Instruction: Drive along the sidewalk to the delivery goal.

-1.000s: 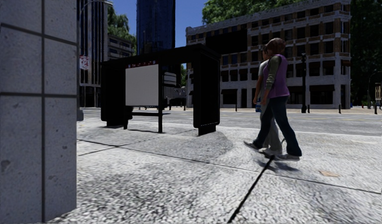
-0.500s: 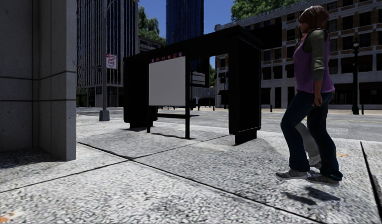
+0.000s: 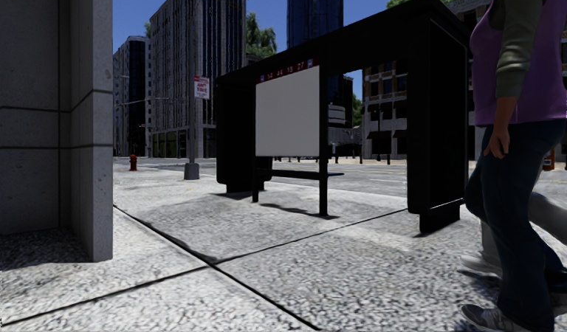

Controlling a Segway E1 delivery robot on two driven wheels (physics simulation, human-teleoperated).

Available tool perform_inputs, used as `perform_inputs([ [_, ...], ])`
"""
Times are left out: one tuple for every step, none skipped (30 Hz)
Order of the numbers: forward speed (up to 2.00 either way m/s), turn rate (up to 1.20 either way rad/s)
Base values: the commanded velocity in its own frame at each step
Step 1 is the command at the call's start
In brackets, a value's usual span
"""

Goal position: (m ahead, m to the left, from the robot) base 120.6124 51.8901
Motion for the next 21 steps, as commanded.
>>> perform_inputs([
  [0.00, 0.00],
  [0.00, 0.00],
  [0.00, 0.00],
  [0.00, 0.00],
  [0.00, 0.00],
  [0.00, 0.00],
  [0.00, 0.00],
  [0.00, 0.00],
  [0.00, 0.00],
  [0.00, 0.00],
  [0.00, 0.00],
  [0.00, 0.00],
  [0.00, 0.00],
  [0.00, 0.00],
  [0.00, 0.00],
  [0.00, 0.00],
  [0.00, 0.00],
  [0.00, 0.00],
  [0.00, 0.00],
  [0.00, 0.00],
  [0.00, 0.00],
])
